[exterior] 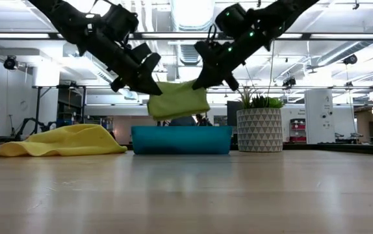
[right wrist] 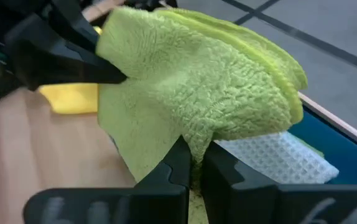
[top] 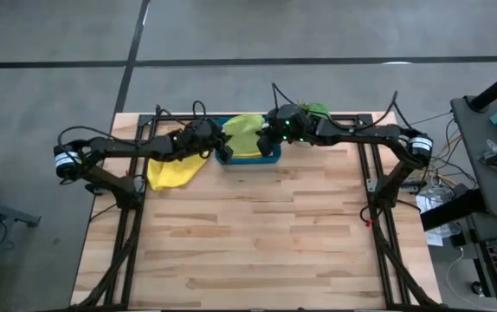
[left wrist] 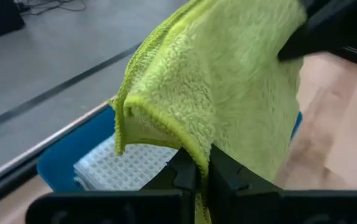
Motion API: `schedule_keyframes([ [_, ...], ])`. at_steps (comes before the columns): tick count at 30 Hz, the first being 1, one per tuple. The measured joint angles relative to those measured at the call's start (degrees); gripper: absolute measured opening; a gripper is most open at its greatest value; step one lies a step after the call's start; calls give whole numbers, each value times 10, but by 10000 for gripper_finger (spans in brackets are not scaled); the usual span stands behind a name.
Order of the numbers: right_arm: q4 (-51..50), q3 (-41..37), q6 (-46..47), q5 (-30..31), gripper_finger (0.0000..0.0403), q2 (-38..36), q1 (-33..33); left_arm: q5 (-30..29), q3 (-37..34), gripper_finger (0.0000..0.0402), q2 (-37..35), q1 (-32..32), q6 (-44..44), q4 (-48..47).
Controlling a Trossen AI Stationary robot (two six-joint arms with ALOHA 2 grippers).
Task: Fold microfiber towels
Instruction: Stack the folded green microfiber cloth on top of the gray microfiber cloth
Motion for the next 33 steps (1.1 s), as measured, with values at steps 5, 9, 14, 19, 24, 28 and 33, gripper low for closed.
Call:
schedule_keyframes([
  [5,-1,17,-6,-1,13,36,-7,23,10,1,28,18,12,2],
  [9,-7,23,4,0,13,53,-13,26,18,1,64,30,22,10],
  [14,-12,22,11,2,13,63,-21,29,38,1,97,48,41,13],
  [19,-12,22,11,17,13,79,-25,35,53,1,125,57,42,12],
  [24,-13,22,12,19,13,91,-29,35,60,1,147,63,43,11],
  [28,-13,21,11,31,13,94,-30,35,66,1,158,66,44,11],
  [33,-19,21,10,31,13,94,-30,33,67,8,159,66,45,11],
])
